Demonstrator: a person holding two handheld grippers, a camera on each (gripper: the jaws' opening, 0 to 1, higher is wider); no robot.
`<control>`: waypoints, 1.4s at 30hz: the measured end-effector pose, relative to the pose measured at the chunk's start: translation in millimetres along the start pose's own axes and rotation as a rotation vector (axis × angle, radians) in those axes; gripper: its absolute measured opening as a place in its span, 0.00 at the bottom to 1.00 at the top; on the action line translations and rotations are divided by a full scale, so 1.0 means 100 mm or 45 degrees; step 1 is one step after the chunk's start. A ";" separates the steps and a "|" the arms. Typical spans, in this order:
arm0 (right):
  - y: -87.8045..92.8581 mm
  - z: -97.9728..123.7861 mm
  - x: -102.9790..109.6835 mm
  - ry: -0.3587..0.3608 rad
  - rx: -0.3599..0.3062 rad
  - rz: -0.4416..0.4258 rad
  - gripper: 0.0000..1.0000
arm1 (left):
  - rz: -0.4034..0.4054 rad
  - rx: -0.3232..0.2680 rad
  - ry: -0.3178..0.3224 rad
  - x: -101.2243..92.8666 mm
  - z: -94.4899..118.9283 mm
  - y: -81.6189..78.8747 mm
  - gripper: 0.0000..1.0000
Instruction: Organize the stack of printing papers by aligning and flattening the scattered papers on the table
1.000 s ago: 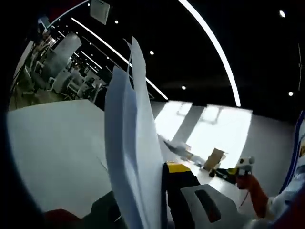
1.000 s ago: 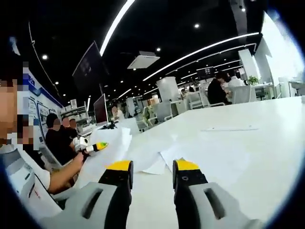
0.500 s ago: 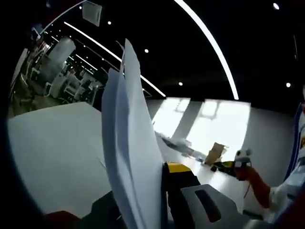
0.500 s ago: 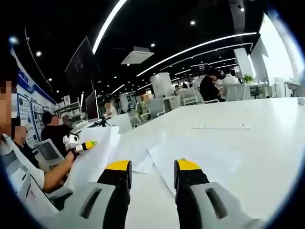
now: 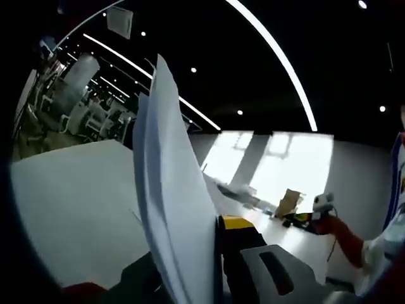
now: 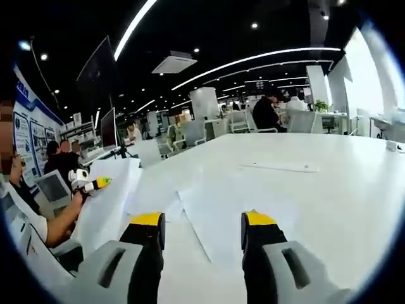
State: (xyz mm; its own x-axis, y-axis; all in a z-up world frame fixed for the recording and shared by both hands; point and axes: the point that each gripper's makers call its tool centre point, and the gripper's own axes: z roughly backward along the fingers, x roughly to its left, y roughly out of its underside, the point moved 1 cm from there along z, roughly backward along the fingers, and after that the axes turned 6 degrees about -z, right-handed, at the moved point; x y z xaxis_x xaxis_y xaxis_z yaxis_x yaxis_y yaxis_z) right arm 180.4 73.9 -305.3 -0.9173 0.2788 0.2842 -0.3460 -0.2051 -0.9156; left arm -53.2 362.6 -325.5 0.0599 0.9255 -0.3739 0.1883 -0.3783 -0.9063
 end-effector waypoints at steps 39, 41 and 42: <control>-0.08 0.06 -0.81 0.290 0.114 -0.051 0.87 | -0.016 -0.005 0.027 0.03 0.01 -0.02 0.08; -0.07 0.04 -0.84 0.300 0.122 -0.050 0.87 | -0.017 -0.005 0.027 0.02 0.01 -0.01 0.08; -0.06 0.02 -0.86 0.302 0.131 -0.046 0.87 | -0.017 -0.006 0.028 0.02 0.01 -0.01 0.08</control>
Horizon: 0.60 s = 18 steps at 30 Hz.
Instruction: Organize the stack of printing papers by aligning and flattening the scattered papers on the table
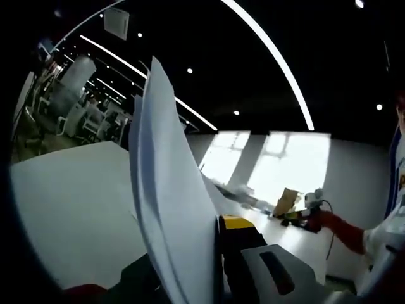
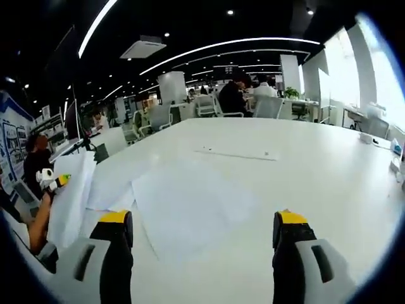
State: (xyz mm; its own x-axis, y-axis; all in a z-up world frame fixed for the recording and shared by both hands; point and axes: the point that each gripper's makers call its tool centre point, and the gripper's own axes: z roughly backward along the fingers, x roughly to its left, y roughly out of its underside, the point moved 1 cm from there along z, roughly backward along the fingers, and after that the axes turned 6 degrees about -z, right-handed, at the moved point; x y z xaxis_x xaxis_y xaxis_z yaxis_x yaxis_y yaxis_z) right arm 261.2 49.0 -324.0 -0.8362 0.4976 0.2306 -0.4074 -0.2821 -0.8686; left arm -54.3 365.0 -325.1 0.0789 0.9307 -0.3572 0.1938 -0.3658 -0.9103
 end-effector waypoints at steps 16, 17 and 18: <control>0.14 -0.30 -0.20 0.052 0.043 -0.011 0.90 | -0.010 0.013 -0.010 -0.01 0.00 0.03 0.08; 0.15 -0.32 -0.20 0.050 0.049 -0.013 0.90 | -0.009 0.014 -0.011 -0.01 0.00 0.03 0.08; 0.17 -0.34 -0.21 0.048 0.059 -0.010 0.90 | -0.009 0.016 -0.011 -0.01 0.00 0.03 0.08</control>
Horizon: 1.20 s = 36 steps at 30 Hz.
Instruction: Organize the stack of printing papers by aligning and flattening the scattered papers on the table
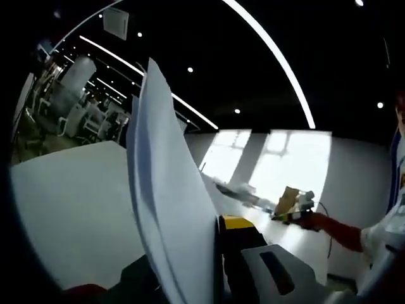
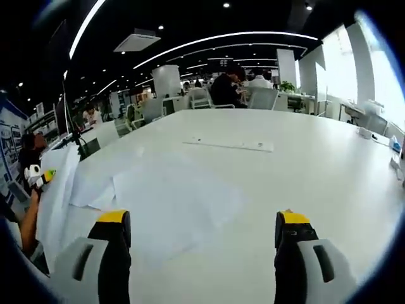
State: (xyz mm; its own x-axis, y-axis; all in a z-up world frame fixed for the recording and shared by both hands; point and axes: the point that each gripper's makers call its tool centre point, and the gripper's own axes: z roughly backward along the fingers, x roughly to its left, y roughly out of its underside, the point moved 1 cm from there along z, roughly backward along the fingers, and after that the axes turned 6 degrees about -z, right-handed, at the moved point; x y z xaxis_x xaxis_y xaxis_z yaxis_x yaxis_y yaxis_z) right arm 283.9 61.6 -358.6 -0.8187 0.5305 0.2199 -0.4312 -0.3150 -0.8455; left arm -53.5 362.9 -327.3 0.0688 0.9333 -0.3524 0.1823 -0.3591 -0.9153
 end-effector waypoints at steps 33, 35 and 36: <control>-0.09 -0.37 -0.18 -0.049 0.082 0.057 0.89 | -0.013 0.000 -0.018 0.03 0.02 -0.01 0.08; -0.08 -0.40 -0.18 -0.054 0.090 0.065 0.89 | -0.014 0.002 -0.020 0.03 0.02 -0.01 0.08; -0.08 -0.41 -0.18 -0.054 0.092 0.067 0.89 | -0.014 0.002 -0.020 0.03 0.02 -0.01 0.08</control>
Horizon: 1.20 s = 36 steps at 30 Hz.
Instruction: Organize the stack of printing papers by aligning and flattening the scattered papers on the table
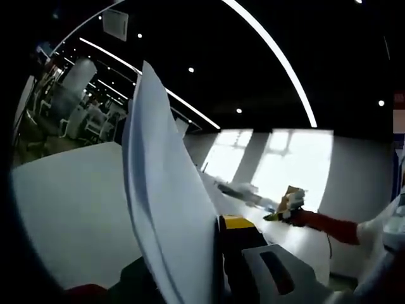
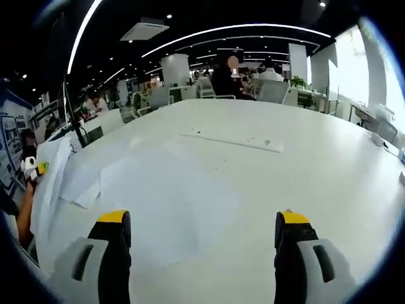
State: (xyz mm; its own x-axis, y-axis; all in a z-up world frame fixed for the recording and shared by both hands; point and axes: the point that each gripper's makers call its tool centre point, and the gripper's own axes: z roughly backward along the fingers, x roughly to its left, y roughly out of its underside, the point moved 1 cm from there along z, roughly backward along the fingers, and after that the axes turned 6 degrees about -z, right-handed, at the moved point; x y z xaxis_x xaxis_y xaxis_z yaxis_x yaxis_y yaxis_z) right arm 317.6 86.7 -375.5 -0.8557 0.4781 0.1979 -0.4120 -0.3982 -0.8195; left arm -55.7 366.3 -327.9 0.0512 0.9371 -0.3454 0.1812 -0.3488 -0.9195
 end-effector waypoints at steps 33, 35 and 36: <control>0.26 -0.30 0.04 -0.051 0.056 -0.001 0.87 | 0.001 -0.025 0.003 -0.02 0.02 0.00 0.08; 0.27 -0.32 0.04 -0.045 0.058 0.048 0.88 | -0.001 -0.024 0.002 -0.02 0.02 0.00 0.08; 0.27 -0.33 0.04 -0.044 0.064 0.069 0.88 | -0.001 -0.026 0.003 -0.02 0.02 0.00 0.08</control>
State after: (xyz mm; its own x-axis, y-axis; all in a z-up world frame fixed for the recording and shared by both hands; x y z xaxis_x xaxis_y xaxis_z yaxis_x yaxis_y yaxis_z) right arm 313.7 103.9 -414.9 -0.8871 0.4278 0.1736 -0.3795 -0.4617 -0.8017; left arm -58.1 364.4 -327.2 0.0535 0.9374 -0.3442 0.2012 -0.3477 -0.9158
